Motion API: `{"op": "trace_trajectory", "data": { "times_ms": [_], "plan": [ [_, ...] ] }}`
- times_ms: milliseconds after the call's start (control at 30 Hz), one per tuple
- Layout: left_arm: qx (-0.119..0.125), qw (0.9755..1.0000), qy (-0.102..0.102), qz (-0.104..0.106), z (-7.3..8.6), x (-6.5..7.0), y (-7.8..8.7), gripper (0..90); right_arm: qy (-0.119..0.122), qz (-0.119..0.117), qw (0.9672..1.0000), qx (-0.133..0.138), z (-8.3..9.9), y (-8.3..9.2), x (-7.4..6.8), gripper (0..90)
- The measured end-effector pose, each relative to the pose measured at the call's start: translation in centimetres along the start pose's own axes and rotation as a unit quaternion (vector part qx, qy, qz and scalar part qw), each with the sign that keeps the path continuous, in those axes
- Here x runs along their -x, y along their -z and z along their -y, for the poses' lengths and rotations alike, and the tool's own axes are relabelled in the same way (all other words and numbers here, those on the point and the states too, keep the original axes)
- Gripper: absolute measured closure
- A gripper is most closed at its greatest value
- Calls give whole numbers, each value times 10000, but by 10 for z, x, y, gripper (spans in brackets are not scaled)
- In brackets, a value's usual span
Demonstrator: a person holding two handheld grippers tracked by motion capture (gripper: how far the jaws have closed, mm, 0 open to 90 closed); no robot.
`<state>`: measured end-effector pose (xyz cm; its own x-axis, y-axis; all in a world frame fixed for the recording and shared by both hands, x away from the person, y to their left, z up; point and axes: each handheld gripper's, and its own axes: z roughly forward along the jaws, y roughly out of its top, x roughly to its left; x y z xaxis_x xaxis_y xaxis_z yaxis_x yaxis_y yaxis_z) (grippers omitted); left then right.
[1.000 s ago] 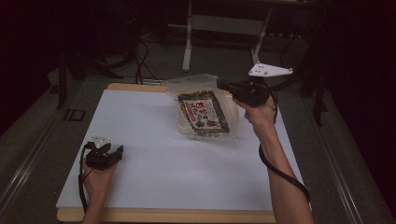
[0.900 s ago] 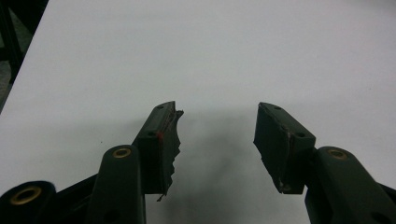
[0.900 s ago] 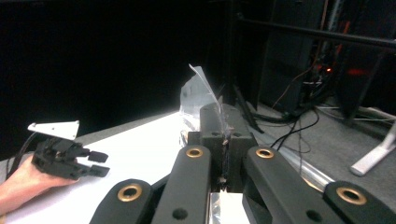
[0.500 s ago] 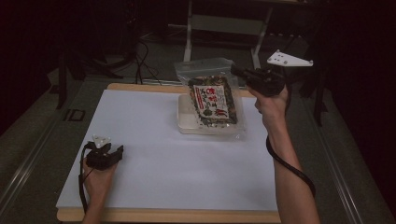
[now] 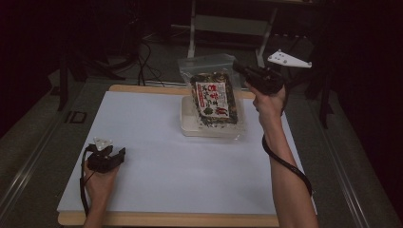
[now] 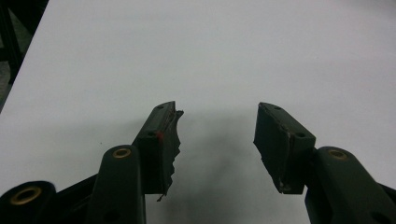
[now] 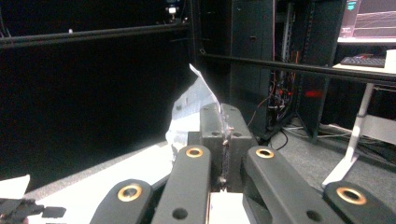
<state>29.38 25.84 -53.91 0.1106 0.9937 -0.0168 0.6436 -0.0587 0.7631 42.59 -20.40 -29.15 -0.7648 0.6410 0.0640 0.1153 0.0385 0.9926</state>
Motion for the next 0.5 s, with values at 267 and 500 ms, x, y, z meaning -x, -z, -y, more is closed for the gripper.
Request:
{"op": "trace_trajectory", "data": {
  "times_ms": [267, 500],
  "plan": [
    [-3, 10000, -4, -1, 0, 1, 0, 493, -11, 93, 9999, 79, -3, -9, 2, 900],
    [3, 10000, 22, -18, 0, -1, 1, 493, -175, 133, 9997, 110, 3, -22, 8, 900]
  ]
}}
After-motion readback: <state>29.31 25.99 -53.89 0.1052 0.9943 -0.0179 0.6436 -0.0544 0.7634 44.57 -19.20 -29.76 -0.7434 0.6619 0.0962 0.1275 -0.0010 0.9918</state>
